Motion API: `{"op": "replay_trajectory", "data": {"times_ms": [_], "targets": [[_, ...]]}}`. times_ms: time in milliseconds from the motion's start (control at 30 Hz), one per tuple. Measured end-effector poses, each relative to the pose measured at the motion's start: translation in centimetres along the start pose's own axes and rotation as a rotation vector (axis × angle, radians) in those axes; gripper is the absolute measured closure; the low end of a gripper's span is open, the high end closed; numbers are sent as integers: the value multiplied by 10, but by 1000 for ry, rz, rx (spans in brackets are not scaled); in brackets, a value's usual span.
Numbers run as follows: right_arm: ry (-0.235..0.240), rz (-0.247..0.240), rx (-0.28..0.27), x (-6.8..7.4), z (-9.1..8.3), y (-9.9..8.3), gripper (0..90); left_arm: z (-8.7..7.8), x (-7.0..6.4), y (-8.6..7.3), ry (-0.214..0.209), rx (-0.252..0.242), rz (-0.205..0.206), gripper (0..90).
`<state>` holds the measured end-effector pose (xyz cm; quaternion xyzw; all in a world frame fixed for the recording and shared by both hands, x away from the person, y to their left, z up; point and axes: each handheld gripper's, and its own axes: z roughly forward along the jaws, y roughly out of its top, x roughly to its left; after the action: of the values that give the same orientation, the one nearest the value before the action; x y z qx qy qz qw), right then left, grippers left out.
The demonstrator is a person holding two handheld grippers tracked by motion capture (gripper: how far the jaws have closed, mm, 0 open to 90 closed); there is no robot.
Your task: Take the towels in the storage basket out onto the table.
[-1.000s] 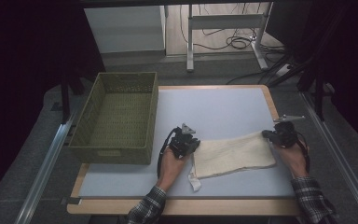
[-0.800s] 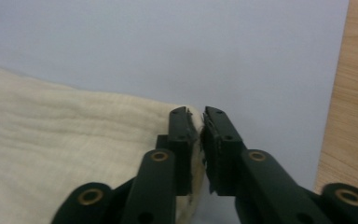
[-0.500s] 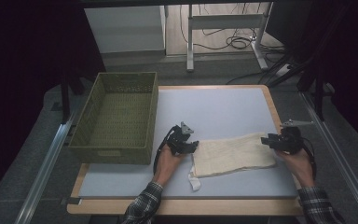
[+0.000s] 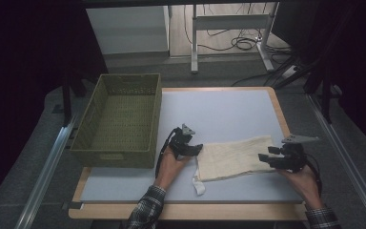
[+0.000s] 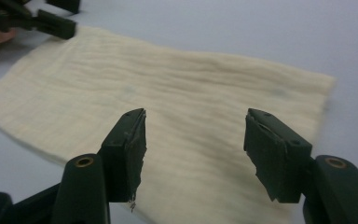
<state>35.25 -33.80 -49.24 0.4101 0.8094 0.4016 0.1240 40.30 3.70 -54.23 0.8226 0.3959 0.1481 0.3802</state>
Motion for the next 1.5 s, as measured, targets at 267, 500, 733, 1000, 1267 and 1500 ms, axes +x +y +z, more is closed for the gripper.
{"op": "replay_trajectory", "data": {"times_ms": [267, 500, 733, 1000, 1267, 1500], "targets": [[46, -76, 25, 36, 15, -3, 350, 0, 0, 0, -5, -1, -6, 334], [129, -116, 30, 68, 33, 2, 388, 0, 1, 0, -6, -2, -4, 334], [198, -188, 64, 101, 57, 8, 489, 0, 1, 0, -6, -3, -6, 335], [285, -252, 91, 142, 82, 16, 539, 0, 1, 0, -8, -2, -6, 335], [288, -299, 110, 168, 102, 18, 551, 0, 1, 0, -9, -2, -7, 336], [177, -372, 102, 178, 106, 11, 672, 0, 1, 0, -8, -3, -7, 337]]}}
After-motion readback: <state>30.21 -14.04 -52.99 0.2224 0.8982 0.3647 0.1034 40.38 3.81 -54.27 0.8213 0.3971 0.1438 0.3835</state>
